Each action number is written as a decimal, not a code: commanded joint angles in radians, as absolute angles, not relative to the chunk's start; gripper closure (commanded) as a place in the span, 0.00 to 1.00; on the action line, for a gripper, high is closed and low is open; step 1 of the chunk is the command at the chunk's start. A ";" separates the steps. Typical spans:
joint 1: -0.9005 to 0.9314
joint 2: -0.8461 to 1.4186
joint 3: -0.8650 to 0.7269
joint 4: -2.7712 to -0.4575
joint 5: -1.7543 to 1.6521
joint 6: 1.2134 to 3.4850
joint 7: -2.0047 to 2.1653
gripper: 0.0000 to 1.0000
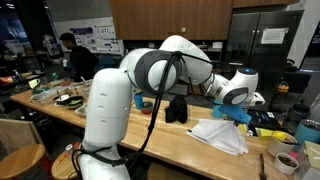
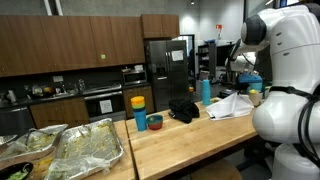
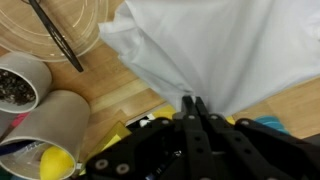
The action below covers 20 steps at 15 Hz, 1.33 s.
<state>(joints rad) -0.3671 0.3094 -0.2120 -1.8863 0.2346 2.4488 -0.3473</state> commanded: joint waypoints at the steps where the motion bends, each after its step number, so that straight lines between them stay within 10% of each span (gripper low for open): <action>1: -0.368 0.353 -0.209 -1.825 0.210 2.447 -0.293 0.99; 20: -0.367 0.486 -0.230 -1.626 0.130 2.503 -0.079 0.99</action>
